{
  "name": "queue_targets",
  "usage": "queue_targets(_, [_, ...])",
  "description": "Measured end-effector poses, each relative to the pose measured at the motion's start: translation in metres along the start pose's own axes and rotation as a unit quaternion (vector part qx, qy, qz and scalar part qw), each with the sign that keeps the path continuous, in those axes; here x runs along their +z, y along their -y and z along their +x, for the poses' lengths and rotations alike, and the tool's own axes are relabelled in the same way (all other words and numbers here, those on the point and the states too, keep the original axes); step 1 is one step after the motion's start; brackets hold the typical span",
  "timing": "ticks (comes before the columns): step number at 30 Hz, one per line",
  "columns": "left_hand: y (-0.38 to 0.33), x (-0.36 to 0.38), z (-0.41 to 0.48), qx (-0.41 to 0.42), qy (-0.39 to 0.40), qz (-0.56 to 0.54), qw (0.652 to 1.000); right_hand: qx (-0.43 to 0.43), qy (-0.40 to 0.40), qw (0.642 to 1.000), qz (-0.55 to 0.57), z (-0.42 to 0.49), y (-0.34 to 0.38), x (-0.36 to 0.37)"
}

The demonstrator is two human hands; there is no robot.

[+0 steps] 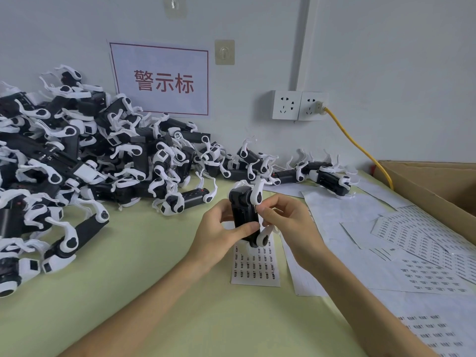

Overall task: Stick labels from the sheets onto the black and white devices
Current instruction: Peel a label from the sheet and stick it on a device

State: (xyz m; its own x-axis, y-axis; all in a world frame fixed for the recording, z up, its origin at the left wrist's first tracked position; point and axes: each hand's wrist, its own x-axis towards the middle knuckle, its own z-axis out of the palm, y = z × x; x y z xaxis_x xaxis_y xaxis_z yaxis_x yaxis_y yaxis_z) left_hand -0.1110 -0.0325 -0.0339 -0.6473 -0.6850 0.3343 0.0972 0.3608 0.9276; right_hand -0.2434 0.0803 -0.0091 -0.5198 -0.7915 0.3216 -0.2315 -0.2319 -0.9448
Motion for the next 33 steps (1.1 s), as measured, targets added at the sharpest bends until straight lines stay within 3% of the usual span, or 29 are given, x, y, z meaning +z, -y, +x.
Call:
queue_targets(11, [-0.002, -0.001, -0.001, 0.012, 0.004, 0.0, 1.0, -0.005, -0.005, 1.0, -0.012, -0.001, 0.002, 0.002])
queue_targets(19, [-0.006, -0.005, -0.001, -0.021, 0.055, -0.036, 0.998, 0.009, -0.023, 0.999, 0.026, -0.002, 0.005, 0.002])
queue_targets(23, [-0.009, -0.007, -0.001, -0.126, 0.139, -0.163, 0.969, 0.02, 0.013, 0.999, 0.039, -0.002, 0.006, 0.003])
queue_targets(30, [-0.012, -0.01, 0.003, -0.205, 0.122, -0.295, 0.925, 0.01, 0.01, 1.0, 0.016, -0.001, 0.004, 0.001])
queue_targets(33, [-0.017, -0.01, 0.003, -0.22, 0.153, -0.349, 0.898, -0.021, 0.04, 0.999, -0.024, -0.003, 0.002, 0.004])
